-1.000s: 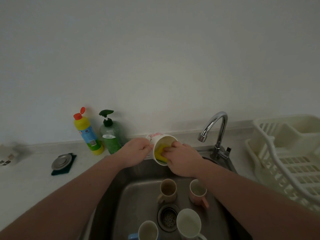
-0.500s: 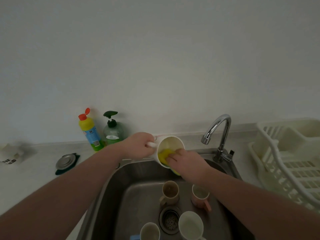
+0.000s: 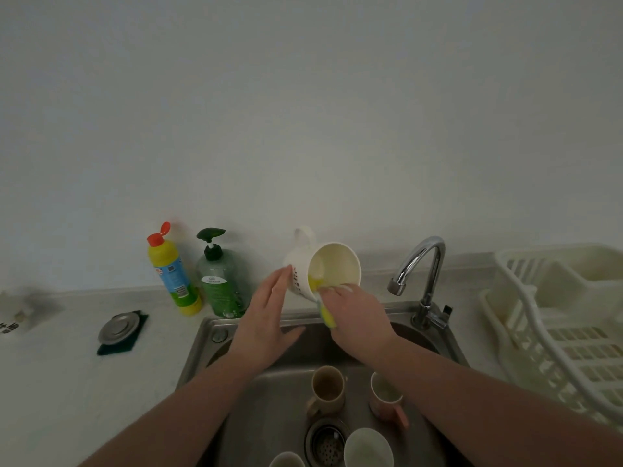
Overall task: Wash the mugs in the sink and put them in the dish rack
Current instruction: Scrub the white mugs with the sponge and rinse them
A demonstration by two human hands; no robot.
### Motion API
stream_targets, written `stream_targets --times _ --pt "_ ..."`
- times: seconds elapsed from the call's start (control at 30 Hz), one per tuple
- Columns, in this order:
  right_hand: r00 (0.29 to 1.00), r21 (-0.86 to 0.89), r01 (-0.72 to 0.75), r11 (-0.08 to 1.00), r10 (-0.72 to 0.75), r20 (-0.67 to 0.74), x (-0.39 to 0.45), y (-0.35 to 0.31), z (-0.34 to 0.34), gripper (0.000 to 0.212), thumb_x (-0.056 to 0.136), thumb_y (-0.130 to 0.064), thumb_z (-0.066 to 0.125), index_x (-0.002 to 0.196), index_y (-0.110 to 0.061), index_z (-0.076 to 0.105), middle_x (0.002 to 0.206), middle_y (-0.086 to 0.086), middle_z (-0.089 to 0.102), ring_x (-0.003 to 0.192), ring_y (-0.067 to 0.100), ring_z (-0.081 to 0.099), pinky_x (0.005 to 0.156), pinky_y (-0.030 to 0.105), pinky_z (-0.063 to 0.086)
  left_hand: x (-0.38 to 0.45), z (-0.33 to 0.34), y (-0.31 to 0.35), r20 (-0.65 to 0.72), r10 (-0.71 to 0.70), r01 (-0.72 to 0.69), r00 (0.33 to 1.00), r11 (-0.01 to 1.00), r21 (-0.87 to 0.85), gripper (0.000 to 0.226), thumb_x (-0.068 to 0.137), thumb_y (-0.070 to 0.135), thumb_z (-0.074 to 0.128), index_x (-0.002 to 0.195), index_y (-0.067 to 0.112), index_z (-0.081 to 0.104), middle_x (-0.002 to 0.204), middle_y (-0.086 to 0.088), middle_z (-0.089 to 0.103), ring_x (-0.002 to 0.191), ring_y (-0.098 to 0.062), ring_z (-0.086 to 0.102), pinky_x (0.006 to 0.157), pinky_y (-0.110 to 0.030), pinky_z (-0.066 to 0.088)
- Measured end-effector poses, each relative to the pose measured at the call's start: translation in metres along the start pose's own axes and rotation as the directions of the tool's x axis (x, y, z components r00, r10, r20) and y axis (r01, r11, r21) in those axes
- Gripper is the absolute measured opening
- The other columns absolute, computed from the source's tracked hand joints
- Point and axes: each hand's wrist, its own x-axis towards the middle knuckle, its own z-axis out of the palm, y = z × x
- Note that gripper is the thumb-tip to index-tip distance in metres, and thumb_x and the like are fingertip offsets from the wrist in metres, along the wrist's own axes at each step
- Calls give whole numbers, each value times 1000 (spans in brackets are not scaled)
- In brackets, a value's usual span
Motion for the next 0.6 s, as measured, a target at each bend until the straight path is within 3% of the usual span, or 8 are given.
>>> stream_targets --times 0.13,0.23,0.33,0.47,0.53,0.6 --pt "1000 42 8 999 -7 -25 6 -16 -4 39 92 -16 54 131 -17 45 126 3 56 110 21 55 92 32 48 23 6 13 -171 -39 29 985 998 -61 96 68 39 76 144 9 25 143 -16 38 132 -24 36 110 -29 31" --pt "1000 69 19 997 -19 3 4 -22 -4 44 92 -19 56 134 -19 42 130 2 53 114 19 53 96 30 45 39 2 11 -253 73 -95 965 993 -74 77 77 41 63 138 9 30 139 -10 36 130 -27 36 114 -27 25" --pt "999 73 43 996 -44 20 2 -22 -4 48 93 -19 57 137 -18 39 134 3 51 116 19 52 98 30 44 42 -1 3 -232 194 -206 953 978 -30 79 75 48 62 135 6 33 137 -7 36 129 -29 37 111 -39 31" --pt "969 -22 185 982 -179 168 4 -9 -7 58 89 -11 59 140 -18 33 138 6 47 121 25 50 96 37 47 41 -11 -8 -109 259 -264 960 964 -41 94 65 55 70 136 6 33 137 -5 37 130 -27 37 109 -42 33" --pt "935 -136 301 944 -264 237 5 2 -9 62 87 -9 60 142 -17 33 144 7 41 128 29 44 97 42 47 41 -16 -14 -17 324 -324 946 946 -22 101 59 49 80 138 9 31 138 -4 36 130 -27 36 107 -49 35" --pt "936 -188 301 935 -251 248 6 7 -5 61 88 -12 61 143 -16 35 147 8 39 130 29 42 100 43 45 39 -16 -17 52 332 -331 942 943 -31 113 51 39 92 140 14 27 140 -3 35 132 -27 35 106 -51 36"
